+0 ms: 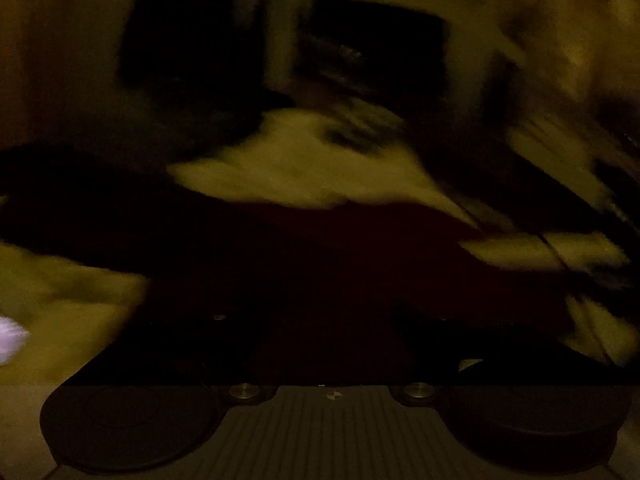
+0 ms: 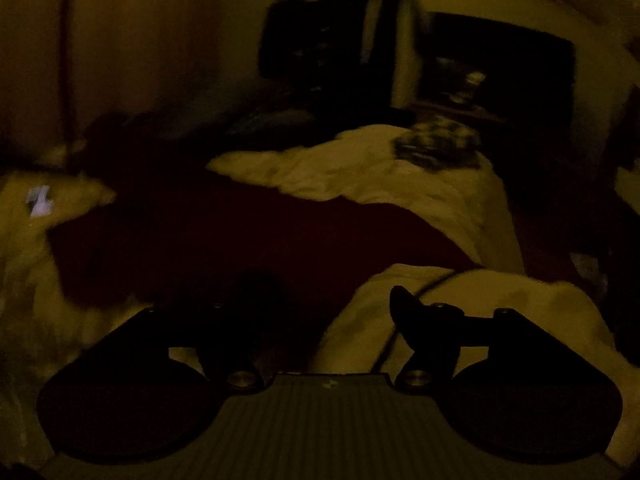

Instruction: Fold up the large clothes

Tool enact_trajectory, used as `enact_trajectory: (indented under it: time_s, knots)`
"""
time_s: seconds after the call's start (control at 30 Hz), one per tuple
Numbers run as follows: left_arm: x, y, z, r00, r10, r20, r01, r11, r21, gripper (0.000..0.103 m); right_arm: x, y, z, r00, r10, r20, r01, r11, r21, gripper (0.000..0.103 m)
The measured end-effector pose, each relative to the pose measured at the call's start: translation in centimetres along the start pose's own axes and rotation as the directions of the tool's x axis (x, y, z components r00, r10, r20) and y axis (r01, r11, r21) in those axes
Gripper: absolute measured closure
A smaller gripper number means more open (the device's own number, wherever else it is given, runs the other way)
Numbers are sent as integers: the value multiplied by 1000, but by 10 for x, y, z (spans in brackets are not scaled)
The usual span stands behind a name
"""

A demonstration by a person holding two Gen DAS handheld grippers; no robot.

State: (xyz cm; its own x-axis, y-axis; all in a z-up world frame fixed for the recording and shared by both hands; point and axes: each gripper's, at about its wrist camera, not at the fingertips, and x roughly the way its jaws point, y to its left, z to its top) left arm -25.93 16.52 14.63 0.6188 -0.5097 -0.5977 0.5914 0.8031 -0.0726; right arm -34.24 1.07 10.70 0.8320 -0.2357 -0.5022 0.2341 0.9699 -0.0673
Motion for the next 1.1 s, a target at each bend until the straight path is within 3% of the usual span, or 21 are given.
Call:
enact_trajectory:
  time_s: [0.07, 0.13, 0.2, 0.23, 0.3, 0.33, 0.4, 0.5, 0.63, 0.73, 0.77, 0.8, 0.9, 1.03, 1.07, 1.1]
  knots:
    - [15, -34, -5, 994, -105, -40, 107, 992, 65, 9, 1, -8, 0, 1000, 22, -3, -21, 999, 49, 31]
    - [29, -56, -6, 981, -182, -71, 186, 981, 53, 11, -1, -13, -1, 998, 55, 10, -55, 996, 72, 40]
    - [39, -70, -8, 968, -227, -104, 233, 971, 48, 11, 3, -16, 0, 994, 106, 16, -107, 991, 80, 68]
    - [43, -79, -8, 967, -229, -110, 237, 970, 61, 11, 6, -16, 2, 992, 127, 16, -128, 988, 81, 72]
    - [46, -92, -9, 977, -188, -98, 198, 974, 107, 9, 11, -11, 6, 988, 151, 30, -152, 986, 69, 83]
    - [48, -98, -11, 985, -151, -86, 161, 980, 121, 1, 12, -10, 8, 987, 158, 42, -161, 984, 73, 83]
    - [60, -103, -11, 993, -76, -92, 87, 988, 128, 0, 13, -10, 11, 982, 176, 69, -182, 978, 100, 83]
    - [72, -104, -11, 992, -73, -102, 84, 990, 110, 2, 12, -14, 12, 978, 185, 92, -196, 972, 128, 85]
    - [73, -115, -12, 997, -24, -76, 37, 983, 179, 11, 6, -20, 10, 974, 186, 129, -206, 964, 171, 87]
    - [64, -117, -9, 996, -63, -65, 72, 985, 156, 12, 4, -21, 16, 970, 179, 165, -209, 960, 187, 88]
    - [62, -117, -8, 996, -63, -61, 72, 985, 154, 5, 5, -21, 19, 968, 182, 172, -213, 959, 186, 88]
    - [62, -118, -8, 998, -44, -50, 51, 986, 159, 0, 6, -22, 22, 967, 184, 178, -217, 959, 185, 88]
    - [67, -123, -8, 999, 33, 28, -38, 983, 178, 0, 9, -17, 34, 957, 208, 203, -243, 955, 168, 88]
    - [85, -128, -4, 994, 101, 52, -109, 974, 198, 0, 9, -7, 42, 948, 229, 223, -265, 952, 150, 88]
    - [87, -124, -3, 994, 99, 40, -104, 978, 180, 7, 10, -7, 42, 947, 228, 225, -266, 952, 152, 88]
    - [87, -120, -2, 996, 86, 30, -89, 983, 157, 22, 10, -6, 41, 948, 223, 226, -261, 953, 153, 88]
